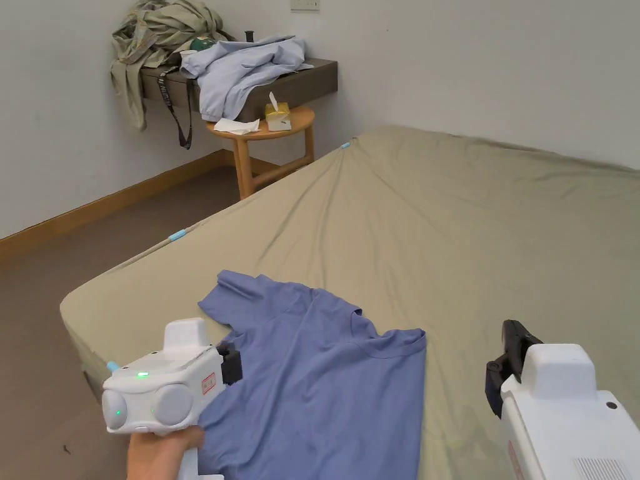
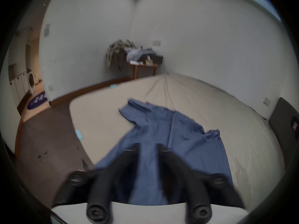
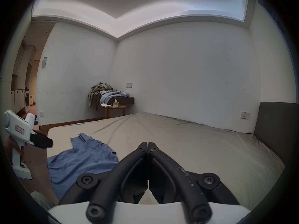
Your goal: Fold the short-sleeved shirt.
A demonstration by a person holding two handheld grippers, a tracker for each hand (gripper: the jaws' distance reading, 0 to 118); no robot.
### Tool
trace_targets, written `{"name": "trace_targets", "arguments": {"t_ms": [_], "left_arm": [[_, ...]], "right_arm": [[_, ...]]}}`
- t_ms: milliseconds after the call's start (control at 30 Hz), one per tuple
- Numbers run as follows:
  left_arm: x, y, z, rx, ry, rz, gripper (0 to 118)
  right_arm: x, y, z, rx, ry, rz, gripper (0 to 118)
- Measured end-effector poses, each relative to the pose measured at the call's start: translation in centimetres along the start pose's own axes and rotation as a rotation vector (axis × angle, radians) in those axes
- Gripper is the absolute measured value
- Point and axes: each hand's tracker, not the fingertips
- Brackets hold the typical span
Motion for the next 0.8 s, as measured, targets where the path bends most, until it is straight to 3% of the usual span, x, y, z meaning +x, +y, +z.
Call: {"name": "trace_targets", "arguments": {"t_ms": [33,67,100,300,367,400,500,567,600,733,800], "left_arm": [[-0.2,-0.2,-2.4,-0.042,-0.018,0.011,94],[0.3,-0.2,-4.1,-0.110,-0.035,0.021,110],[0.9,-0.4,-5.5,-0.166,-0.035,0.028,115],[5.0,-2.3,-10.7,-0.274,-0.001,0.000,112],[6.3,-2.9,-12.1,-0.307,0.000,-0.043,99],[7.0,-3.3,-12.6,-0.310,0.006,-0.066,87],[8.8,-4.7,-14.1,-0.358,0.060,-0.182,85],[9.5,-5.1,-13.6,-0.297,0.072,-0.253,81],[9.6,-5.1,-13.3,-0.297,0.052,-0.235,72],[9.9,-5.3,-13.2,-0.285,0.060,-0.259,2],[9.3,-5.2,-13.2,-0.287,0.043,-0.265,2]], "right_arm": [[0.4,-0.2,-0.2,-0.006,-0.010,0.004,1],[0.8,-0.4,-0.3,-0.012,-0.019,0.007,1],[1.3,-0.6,-0.5,-0.020,-0.032,0.010,1],[3.9,-2.4,-1.5,-0.082,-0.093,0.020,1],[4.6,-3.1,-1.7,-0.104,-0.111,0.024,1],[5.0,-3.4,-1.7,-0.113,-0.115,0.025,1],[5.8,-4.1,-1.8,-0.138,-0.130,0.033,1],[6.3,-4.4,-1.7,-0.151,-0.135,0.036,1],[6.5,-4.5,-1.6,-0.154,-0.139,0.035,1],[7.2,-4.6,-0.9,-0.157,-0.152,0.023,1],[7.6,-4.6,-0.5,-0.157,-0.157,0.020,1]]}}
